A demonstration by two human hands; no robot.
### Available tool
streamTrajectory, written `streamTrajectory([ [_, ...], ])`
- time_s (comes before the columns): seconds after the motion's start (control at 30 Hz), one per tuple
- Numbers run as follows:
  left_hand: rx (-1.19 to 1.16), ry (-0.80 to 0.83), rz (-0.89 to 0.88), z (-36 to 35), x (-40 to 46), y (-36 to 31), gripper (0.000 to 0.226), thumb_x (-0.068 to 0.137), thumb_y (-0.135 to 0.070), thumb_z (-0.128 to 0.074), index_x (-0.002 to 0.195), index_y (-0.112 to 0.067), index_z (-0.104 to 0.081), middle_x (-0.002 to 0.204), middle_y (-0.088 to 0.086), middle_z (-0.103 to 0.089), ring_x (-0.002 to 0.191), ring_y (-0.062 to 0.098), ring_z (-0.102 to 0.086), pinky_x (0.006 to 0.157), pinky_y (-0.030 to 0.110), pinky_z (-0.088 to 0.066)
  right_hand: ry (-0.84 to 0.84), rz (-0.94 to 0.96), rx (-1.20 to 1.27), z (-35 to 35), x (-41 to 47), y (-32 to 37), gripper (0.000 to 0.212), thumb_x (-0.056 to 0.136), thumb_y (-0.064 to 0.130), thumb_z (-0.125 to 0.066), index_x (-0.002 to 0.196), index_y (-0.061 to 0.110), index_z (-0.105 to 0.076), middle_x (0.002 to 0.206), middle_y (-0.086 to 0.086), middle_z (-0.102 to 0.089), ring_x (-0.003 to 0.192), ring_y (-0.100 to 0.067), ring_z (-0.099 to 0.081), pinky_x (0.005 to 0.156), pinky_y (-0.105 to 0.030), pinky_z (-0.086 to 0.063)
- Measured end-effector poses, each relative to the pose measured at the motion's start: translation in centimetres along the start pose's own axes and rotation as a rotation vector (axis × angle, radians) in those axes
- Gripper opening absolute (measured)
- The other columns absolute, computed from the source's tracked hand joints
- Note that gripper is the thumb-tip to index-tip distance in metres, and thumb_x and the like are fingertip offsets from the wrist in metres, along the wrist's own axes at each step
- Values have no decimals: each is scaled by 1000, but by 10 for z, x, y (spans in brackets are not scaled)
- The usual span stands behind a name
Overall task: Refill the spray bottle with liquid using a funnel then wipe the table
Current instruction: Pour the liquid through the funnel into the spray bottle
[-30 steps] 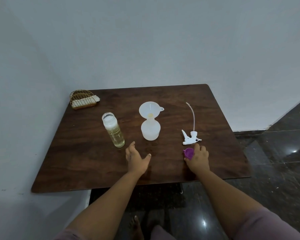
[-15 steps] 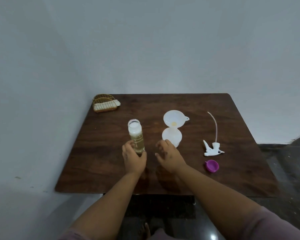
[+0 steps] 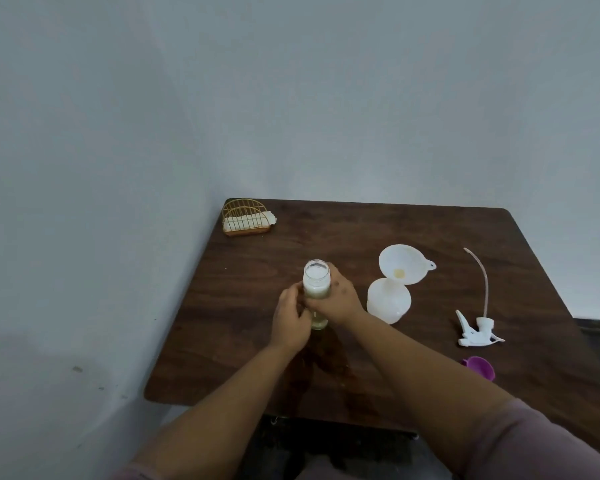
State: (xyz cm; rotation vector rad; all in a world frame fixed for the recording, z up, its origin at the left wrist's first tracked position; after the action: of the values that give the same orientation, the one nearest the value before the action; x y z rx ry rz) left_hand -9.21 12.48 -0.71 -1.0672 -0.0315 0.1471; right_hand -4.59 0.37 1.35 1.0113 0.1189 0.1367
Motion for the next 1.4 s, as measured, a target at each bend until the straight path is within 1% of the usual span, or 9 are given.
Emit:
streamTrajectory([
  [0.17, -16, -41, -22, 5, 8, 3, 37, 85, 4, -51, 117, -11, -62, 115, 2, -64, 105, 15, -61, 91, 30, -50, -21, 2, -11, 5, -6, 4, 60, 69, 20, -80, 123, 17, -55, 117, -1, -63, 108, -17, -58, 95, -30, -45],
  [0.33, -57, -66, 0, 7, 11, -12, 25, 85, 1, -53, 91, -20, -65, 88, -5, -69, 82, 13, -65, 70, 30, -53, -3, -5, -15, 18, -26, 2, 60, 67, 18, -78, 123, 19, -55, 116, 1, -63, 107, -16, -59, 94, -31, -47],
  [0.47, -63, -39, 14, -9, 5, -31, 12, 90, -10, -59, 92, -21, -63, 87, -5, -67, 82, 12, -64, 70, 27, -53, 60, -4, 8, 37, -56, -5, 66, 66, 18, -78, 126, 21, -51, 116, 3, -63, 106, -13, -59, 93, -31, -48],
  [0.6, -123, -41, 17, -42, -15, -51, 12, 90, -10, -60, 95, -21, -62, 90, -2, -66, 81, 15, -63, 66, 23, -54, -7, 0, -2, 67, -90, -22, 57, 60, 30, -77, 113, 25, -57, 100, 12, -66, 93, -4, -62, 82, -27, -52],
  [0.77, -127, -25, 15, -70, -27, -83, 25, 87, -7, -63, 105, -23, -56, 103, -2, -61, 90, 14, -60, 82, 31, -54, -72, 6, -36, 119, -125, -42, 56, 62, 23, -82, 113, 21, -57, 102, 10, -65, 95, -5, -61, 84, -22, -48],
  [0.97, -74, 20, 52, -98, -47, -88, 49, 82, -9, -71, 124, -17, -47, 119, 2, -51, 97, 14, -55, 79, 23, -48, -312, 88, -59, 177, -136, -50, 53, 60, 8, -81, 108, 13, -58, 90, 14, -59, 80, 6, -56, 72, 1, -36],
  [1.07, -37, 3, 50, -102, -47, -86, 61, 79, -12, -77, 130, -15, -44, 127, 4, -47, 108, 19, -53, 88, 28, -49, -331, 87, -85, 201, -126, -51, 44, 61, 1, -76, 99, 12, -57, 81, 13, -58, 74, 8, -55, 65, 0, -35],
  [1.17, -33, -27, 26, -99, -29, -92, 78, 74, -23, -84, 137, -15, -39, 135, 4, -45, 115, 21, -51, 92, 31, -49, -322, 106, -167, 219, -107, -53, 45, 61, 3, -75, 101, 12, -57, 84, 7, -60, 75, -3, -55, 68, -3, -36],
  [1.4, 55, 113, -125, -91, 26, -102, 115, 53, -49, -92, 147, -27, -28, 151, 0, -25, 139, 25, -33, 111, 51, -39, -276, 114, -221, 236, -55, -49, 41, 62, 0, -70, 94, 20, -55, 82, 8, -60, 72, -6, -56, 63, -13, -41],
])
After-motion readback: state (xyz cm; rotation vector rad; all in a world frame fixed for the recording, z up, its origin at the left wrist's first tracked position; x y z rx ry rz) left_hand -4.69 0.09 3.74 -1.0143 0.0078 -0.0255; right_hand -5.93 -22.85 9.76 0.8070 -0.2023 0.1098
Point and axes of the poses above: each hand's wrist, its own x-axis towards the middle knuckle, its own z-axis out of the back of the hand, y = z × x, the point moved 1 cm from there along x, towards the middle knuckle
